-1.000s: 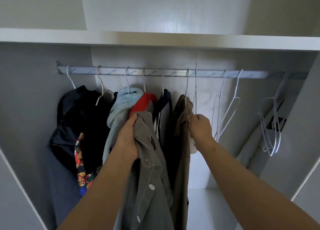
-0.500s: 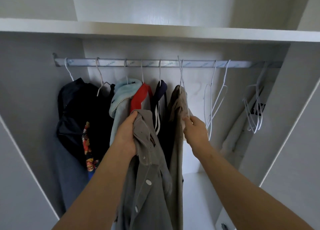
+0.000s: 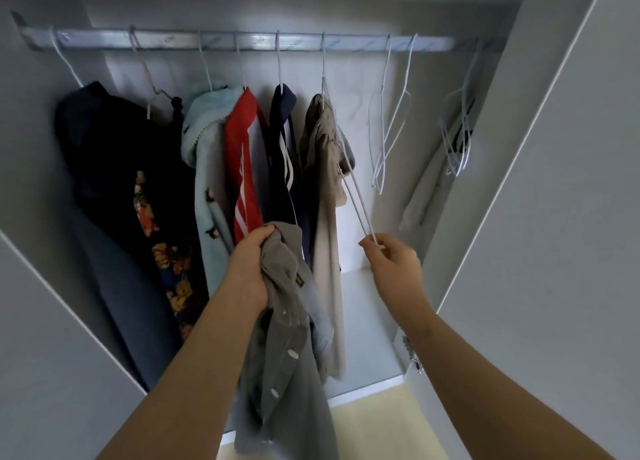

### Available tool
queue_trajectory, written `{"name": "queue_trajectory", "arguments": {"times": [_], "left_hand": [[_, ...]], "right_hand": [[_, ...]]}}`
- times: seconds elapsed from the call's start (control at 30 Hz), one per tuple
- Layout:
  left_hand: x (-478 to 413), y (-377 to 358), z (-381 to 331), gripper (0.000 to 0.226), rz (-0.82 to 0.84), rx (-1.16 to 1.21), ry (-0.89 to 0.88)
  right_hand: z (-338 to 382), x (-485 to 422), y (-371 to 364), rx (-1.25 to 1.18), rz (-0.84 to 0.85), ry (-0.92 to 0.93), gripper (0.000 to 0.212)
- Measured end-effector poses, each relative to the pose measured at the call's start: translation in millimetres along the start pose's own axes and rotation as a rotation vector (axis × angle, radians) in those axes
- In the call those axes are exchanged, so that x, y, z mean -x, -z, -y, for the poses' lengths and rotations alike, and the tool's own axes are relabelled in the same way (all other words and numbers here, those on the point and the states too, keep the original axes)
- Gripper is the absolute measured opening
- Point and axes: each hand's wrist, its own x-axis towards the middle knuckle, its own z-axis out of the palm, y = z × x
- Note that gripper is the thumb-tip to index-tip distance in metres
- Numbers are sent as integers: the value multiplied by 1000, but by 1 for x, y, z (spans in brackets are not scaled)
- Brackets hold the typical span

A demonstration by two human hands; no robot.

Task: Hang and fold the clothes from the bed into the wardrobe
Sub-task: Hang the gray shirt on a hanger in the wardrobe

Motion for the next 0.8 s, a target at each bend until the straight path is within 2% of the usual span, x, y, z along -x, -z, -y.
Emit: {"name": "queue_trajectory", "arguments": {"times": [0.07,0.2,0.3,0.47,0.7,0.8], "left_hand": [[2,-4,9,25,6,1,31],[9,-26,29,35,39,-4,68],[12,-49,42,26,78,-35,59],[21,-91,72,24,150,-60,95],[35,-144,87,54,281,-51,10],[51,-171,87,52,342,-82,-35]], "right_hand": [[-8,9,9,-12,-1,-18,21],[-23,24,35,-7,23,-18,26],[-34,29,61,11,31,-8,38],[-50,46,117,64,85,2,37],[-65,63,174,91,75,94,53],[-69,64,194,74,83,92,58]]}}
